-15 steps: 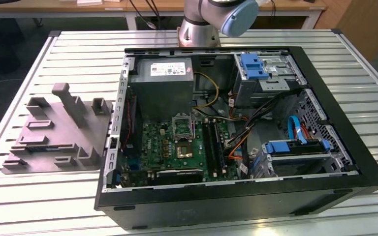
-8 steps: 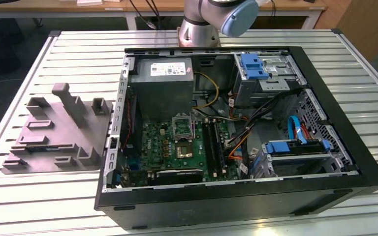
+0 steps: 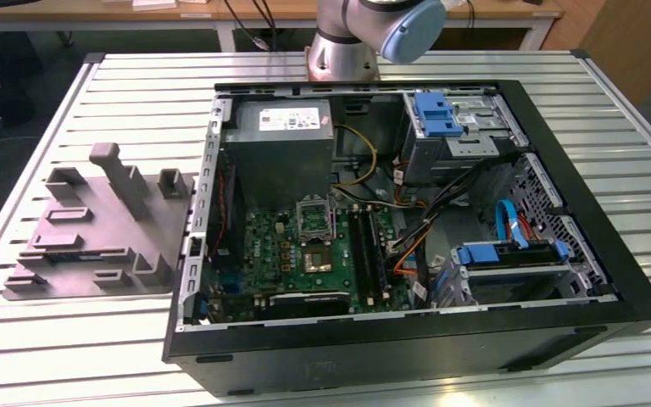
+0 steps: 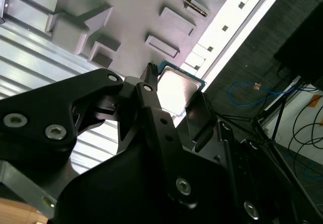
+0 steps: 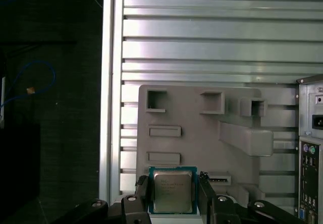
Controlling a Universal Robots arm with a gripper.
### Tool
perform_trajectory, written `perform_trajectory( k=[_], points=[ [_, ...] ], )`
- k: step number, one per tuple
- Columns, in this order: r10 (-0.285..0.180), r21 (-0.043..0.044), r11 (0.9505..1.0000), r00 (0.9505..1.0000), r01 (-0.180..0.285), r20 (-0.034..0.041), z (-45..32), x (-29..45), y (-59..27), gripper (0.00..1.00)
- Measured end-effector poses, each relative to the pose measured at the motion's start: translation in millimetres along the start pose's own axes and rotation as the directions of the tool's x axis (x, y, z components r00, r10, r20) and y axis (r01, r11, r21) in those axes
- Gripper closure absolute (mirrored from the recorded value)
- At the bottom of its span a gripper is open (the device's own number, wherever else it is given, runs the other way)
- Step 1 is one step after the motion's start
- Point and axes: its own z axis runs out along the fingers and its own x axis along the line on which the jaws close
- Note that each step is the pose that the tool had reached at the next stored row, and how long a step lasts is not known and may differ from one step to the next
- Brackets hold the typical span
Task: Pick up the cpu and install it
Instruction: 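Pick up the cpu and move it towards the insertion slot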
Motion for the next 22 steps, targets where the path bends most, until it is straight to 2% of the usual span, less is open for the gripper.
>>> perform_trajectory(
  k=[15, 22],
  points=[
    [0.000, 0.0000, 1.0000, 1.0000, 0.000, -0.0001, -5.9, -0.2, 0.2, 0.53],
    [0.000, 0.0000, 1.0000, 1.0000, 0.000, 0.0001, -5.7, -3.7, 0.2, 0.53]
  ],
)
